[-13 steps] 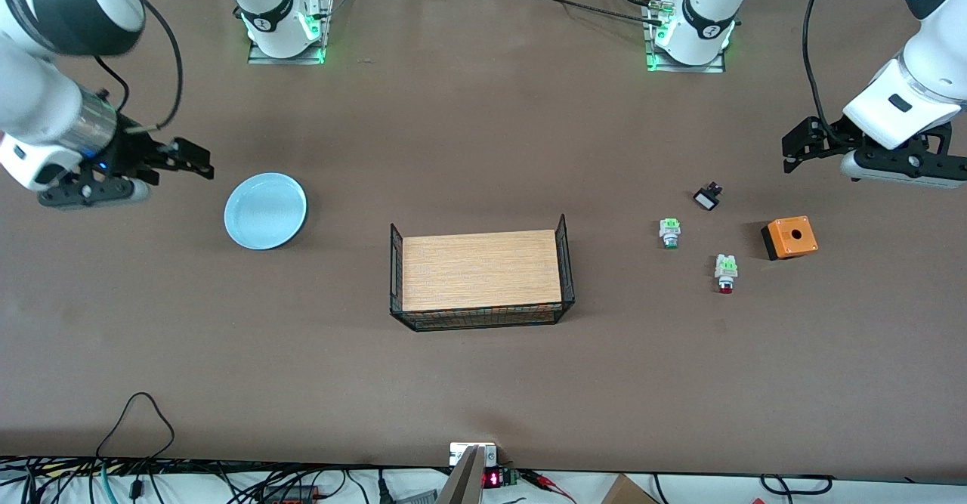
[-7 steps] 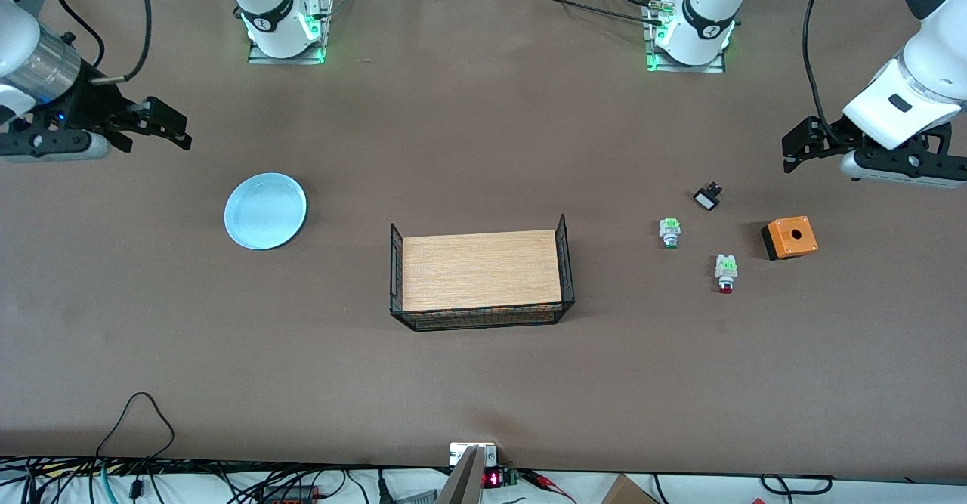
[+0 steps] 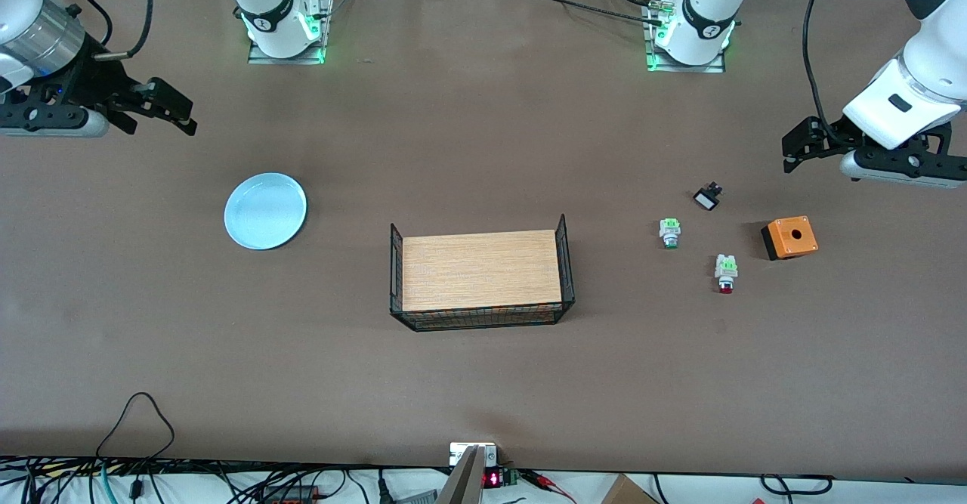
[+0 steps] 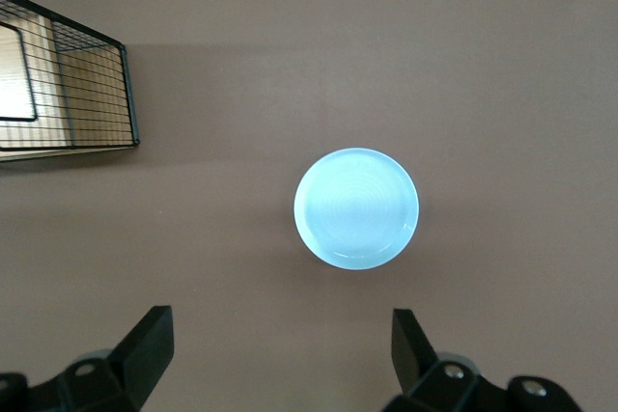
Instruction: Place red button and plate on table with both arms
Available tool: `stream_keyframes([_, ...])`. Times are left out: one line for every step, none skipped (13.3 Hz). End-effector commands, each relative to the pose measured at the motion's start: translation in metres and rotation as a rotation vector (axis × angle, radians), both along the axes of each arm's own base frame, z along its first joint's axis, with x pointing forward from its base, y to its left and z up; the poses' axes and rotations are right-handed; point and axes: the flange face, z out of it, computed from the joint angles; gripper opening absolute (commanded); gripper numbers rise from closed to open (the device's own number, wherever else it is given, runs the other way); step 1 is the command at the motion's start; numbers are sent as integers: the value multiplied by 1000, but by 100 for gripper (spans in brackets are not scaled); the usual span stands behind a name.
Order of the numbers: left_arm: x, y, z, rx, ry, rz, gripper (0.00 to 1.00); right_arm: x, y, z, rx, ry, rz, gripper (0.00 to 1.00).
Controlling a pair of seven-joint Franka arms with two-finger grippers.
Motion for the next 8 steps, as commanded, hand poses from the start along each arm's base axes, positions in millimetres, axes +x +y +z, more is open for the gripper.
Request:
stream_keyframes([2,-1,6,-4,7,-14,100,15,7,15,-21,2,-3,100])
stream_keyframes([2,-1,6,-4,7,-14,100,29,-3,12,-20,5,-19,100])
stream_keyframes([2,-2,6,-3,7,-15,100,39,-13,9,-21,14,-34,100])
stream_keyframes([2,-2,6,-3,7,-15,100,43,-18,13,-33,13,-39,100])
stream_keyframes([2,-2,6,-3,7,-15,100,44,-18,16,-47,5,-34,100])
stream_keyframes([2,-1,6,-4,7,-14,100,48,-18,11,-48,11,-32,100])
stream_keyframes([2,-1,6,-4,7,-14,100,51,-18,7,-48,20,-34,100])
stream_keyframes([2,-1,6,-4,5,-14,100,50,-16,8,-48,17,-35,100])
